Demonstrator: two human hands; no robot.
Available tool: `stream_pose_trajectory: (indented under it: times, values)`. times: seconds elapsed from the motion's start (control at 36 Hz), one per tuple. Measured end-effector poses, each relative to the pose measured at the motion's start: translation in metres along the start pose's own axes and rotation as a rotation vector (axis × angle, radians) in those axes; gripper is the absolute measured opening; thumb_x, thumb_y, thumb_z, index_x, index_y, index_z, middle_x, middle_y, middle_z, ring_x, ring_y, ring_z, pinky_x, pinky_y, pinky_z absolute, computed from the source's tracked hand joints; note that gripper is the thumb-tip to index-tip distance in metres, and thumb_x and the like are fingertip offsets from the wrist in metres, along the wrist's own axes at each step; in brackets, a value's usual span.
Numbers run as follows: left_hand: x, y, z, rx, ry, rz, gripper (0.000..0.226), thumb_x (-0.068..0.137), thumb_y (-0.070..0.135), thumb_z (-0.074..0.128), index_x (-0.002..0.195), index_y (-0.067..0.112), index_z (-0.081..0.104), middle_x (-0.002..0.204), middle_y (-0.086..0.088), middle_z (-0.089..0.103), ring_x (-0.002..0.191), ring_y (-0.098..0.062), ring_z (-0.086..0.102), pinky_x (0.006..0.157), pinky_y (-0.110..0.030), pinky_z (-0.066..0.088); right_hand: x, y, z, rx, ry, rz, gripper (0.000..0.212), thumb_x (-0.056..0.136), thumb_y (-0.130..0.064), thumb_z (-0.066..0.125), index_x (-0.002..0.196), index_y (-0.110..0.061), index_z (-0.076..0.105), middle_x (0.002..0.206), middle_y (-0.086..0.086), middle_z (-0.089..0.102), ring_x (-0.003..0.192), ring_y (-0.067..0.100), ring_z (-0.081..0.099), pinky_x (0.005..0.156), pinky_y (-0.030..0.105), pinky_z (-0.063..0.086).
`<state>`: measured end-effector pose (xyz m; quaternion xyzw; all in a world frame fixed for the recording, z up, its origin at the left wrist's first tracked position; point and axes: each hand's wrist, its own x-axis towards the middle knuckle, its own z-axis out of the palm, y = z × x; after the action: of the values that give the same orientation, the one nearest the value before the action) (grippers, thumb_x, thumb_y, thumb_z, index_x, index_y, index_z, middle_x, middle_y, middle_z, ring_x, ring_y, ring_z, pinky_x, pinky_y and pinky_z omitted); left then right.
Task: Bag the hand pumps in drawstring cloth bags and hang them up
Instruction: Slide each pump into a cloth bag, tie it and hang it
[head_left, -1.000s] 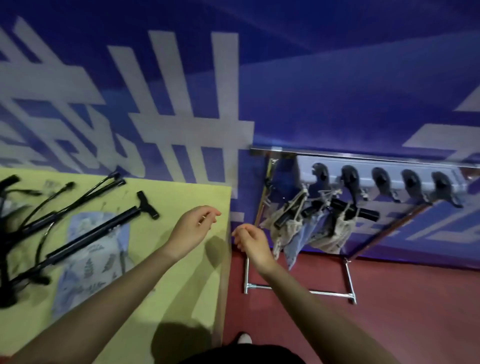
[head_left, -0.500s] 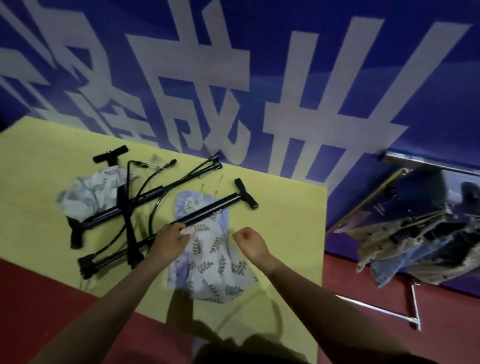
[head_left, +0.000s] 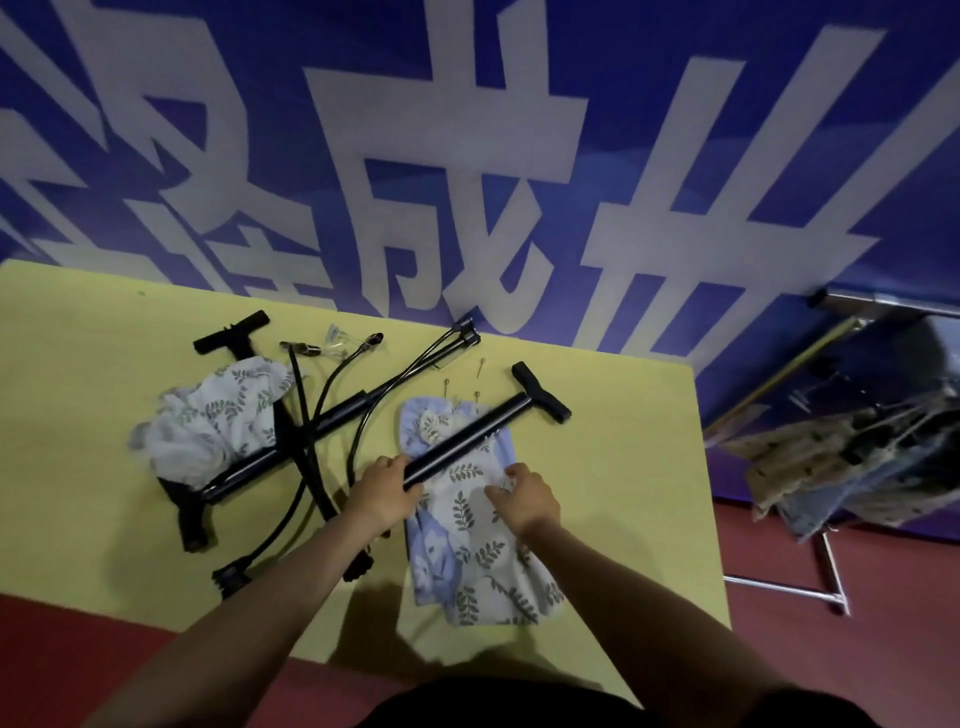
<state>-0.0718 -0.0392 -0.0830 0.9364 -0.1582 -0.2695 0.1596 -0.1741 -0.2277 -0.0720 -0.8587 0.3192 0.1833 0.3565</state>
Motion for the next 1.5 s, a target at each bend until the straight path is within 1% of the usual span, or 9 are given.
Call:
stream_pose_trajectory:
  times: [0.11,0.25,0.56,0.83,0.94,1.14,1.31,1.42,1.5]
  values:
    - [0.015,0.002,-0.003,-0.059,-0.097,0.068,0.041,0.096,0.033,0.050,0.134,0.019,0.045,0.113,-0.006,0.058,0.094,-0.021,0.061,0.074,-0.031,0.051,0.009,-0.010,-0.001,0.030,-0.089,-0.001,0.047,0.093,-0.047,0.052,0.128,-0.015,0.048,0.121,0.009,0.060,0.107,0.029,0.059,0.090,0.037,0.048]
    - [0.029,0.004,-0.003,-0.021,-0.158,0.102,0.041,0.096,0.035,0.051,0.134,0.020,0.044,0.118,-0.005,0.056,0.092,-0.020,0.061,0.069,-0.029,0.048,0.023,-0.019,0.002,0.011,-0.129,0.030,0.026,0.094,-0.042,0.052,0.082,-0.020,0.045,0.095,0.008,0.052,0.085,0.022,0.049,0.072,0.032,0.038]
    - [0.048,0.005,-0.005,0.324,-0.163,0.214,0.046,0.096,0.049,0.043,0.130,0.018,0.039,0.119,-0.006,0.056,0.093,-0.024,0.062,0.067,-0.036,0.051,0.040,-0.029,0.005,0.174,-0.068,0.049,0.031,0.100,-0.034,0.045,0.073,-0.018,0.046,0.079,0.005,0.051,0.084,0.023,0.050,0.071,0.031,0.035]
    - [0.054,0.005,-0.010,0.120,-0.097,0.119,0.033,0.100,0.037,0.036,0.123,0.015,0.043,0.110,-0.010,0.058,0.086,-0.027,0.059,0.069,-0.034,0.048,0.018,-0.029,-0.012,0.578,-0.050,-0.066,0.047,0.099,-0.019,0.052,0.055,-0.020,0.034,0.051,-0.004,0.035,0.050,0.013,0.038,0.059,0.029,0.032]
    - [0.057,-0.011,-0.016,0.073,-0.110,0.077,0.037,0.097,0.037,0.042,0.124,0.012,0.048,0.108,-0.011,0.061,0.089,-0.028,0.061,0.075,-0.036,0.052,-0.009,-0.025,-0.043,0.779,-0.046,-0.090,0.049,0.097,-0.016,0.055,0.052,-0.019,0.036,0.049,-0.002,0.039,0.044,0.012,0.040,0.052,0.025,0.033]
    - [0.036,-0.014,-0.005,0.101,-0.143,0.077,0.032,0.098,0.037,0.044,0.121,0.015,0.048,0.113,-0.009,0.058,0.093,-0.025,0.060,0.082,-0.039,0.052,-0.046,-0.003,-0.099,1.017,0.060,-0.122,0.029,0.090,-0.029,0.066,0.093,0.000,0.071,0.095,0.019,0.073,0.086,0.033,0.070,0.079,0.040,0.055]
    - [0.019,-0.009,0.002,0.104,-0.117,0.069,0.035,0.099,0.029,0.046,0.129,0.011,0.046,0.113,-0.010,0.056,0.096,-0.025,0.059,0.083,-0.038,0.051,-0.058,0.023,-0.112,1.037,0.115,-0.104,0.041,0.074,-0.037,0.071,0.098,-0.004,0.070,0.102,0.022,0.070,0.098,0.040,0.066,0.086,0.044,0.050]
    - [0.010,0.002,-0.002,0.197,-0.094,0.019,0.041,0.098,0.031,0.046,0.134,0.012,0.046,0.120,-0.013,0.052,0.108,-0.028,0.053,0.091,-0.036,0.047,-0.058,0.031,-0.111,0.976,0.120,-0.120,0.030,0.071,-0.039,0.069,0.082,-0.013,0.060,0.083,0.018,0.057,0.083,0.031,0.057,0.074,0.040,0.041]
    - [-0.006,0.025,-0.008,0.046,0.036,0.059,0.038,0.100,0.031,0.044,0.132,0.012,0.050,0.125,-0.014,0.051,0.114,-0.029,0.050,0.096,-0.038,0.044,-0.059,0.031,-0.116,0.966,0.142,-0.186,0.052,0.070,-0.039,0.066,0.085,0.008,0.050,0.079,0.031,0.045,0.077,0.025,0.049,0.069,0.038,0.037]
